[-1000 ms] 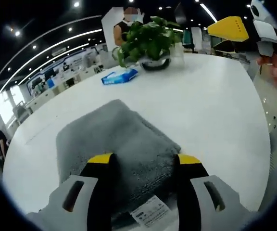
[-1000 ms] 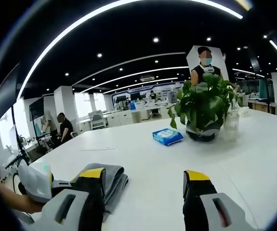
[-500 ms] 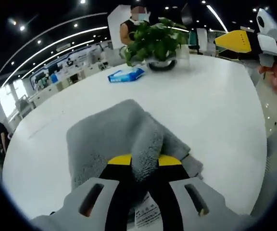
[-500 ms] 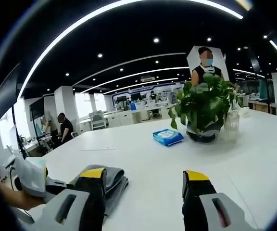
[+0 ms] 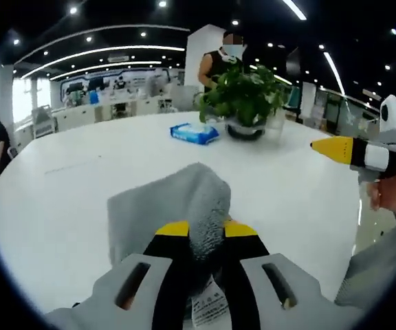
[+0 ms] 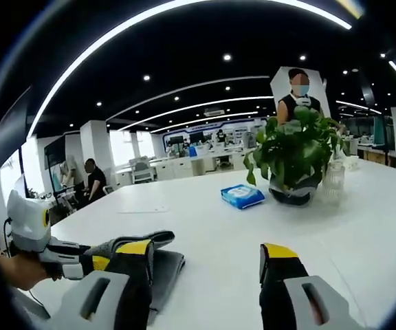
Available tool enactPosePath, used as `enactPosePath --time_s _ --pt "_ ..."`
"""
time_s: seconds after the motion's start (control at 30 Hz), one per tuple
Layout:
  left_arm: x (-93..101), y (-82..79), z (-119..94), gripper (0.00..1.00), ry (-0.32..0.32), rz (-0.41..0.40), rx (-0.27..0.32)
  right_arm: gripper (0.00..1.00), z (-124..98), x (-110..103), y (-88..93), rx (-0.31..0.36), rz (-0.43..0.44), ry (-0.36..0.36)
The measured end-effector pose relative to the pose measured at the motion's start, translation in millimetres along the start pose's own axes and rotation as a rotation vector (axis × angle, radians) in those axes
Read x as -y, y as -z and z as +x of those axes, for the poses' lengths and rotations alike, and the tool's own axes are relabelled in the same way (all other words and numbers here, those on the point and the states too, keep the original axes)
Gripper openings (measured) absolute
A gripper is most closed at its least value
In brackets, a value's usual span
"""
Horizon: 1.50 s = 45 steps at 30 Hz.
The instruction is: Open the folded towel by lifting each exposed corner and separating the folded layers until the towel lies flat within the target outline without major curled edges
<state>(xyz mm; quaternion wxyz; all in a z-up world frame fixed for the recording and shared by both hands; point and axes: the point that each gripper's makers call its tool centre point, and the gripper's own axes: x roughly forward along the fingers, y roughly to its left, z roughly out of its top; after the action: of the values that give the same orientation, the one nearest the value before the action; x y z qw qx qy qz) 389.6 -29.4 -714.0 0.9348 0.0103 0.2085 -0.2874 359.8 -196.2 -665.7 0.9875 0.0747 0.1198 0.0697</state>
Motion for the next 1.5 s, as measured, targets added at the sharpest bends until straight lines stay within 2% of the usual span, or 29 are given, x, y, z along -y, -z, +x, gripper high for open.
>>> enactPosePath --time_s 0.2,0.33,0.5,0.63,0.77,1.0,1.2,1.5 --pt "-4.6 -10.9 -10 0.13 -0.026 0.012 0.034 0.61 0 -4 0.8 -0.005 -0.019 -0.015" --pt "-14.2 -20.0 -18 0.13 -0.057 -0.033 0.075 0.61 1 -8 1.2 -0.007 -0.032 -0.025" --pt "-25.3 -30.6 -27 0.13 -0.093 -0.038 0.113 0.61 1 -15 -0.3 -0.002 -0.053 -0.049" --pt "-35.3 -36.8 -36 0.13 -0.12 -0.045 0.141 0.61 2 -21 1.1 -0.006 -0.033 -0.079" --pt "-45.2 -38.1 -41 0.13 -0.141 -0.068 0.156 0.6 2 -25 4.4 -0.018 -0.029 -0.094" --pt "-57.1 -41.7 -49 0.13 -0.184 -0.059 0.18 0.59 2 -26 7.4 -0.029 -0.009 -0.102" --pt "-76.5 -48.7 -58 0.13 -0.233 -0.064 0.2 0.59 2 -28 11.2 -0.042 -0.013 -0.111" --pt "-100.9 -40.2 -74 0.14 -0.288 -0.071 0.203 0.58 3 -29 10.4 -0.04 -0.019 -0.113"
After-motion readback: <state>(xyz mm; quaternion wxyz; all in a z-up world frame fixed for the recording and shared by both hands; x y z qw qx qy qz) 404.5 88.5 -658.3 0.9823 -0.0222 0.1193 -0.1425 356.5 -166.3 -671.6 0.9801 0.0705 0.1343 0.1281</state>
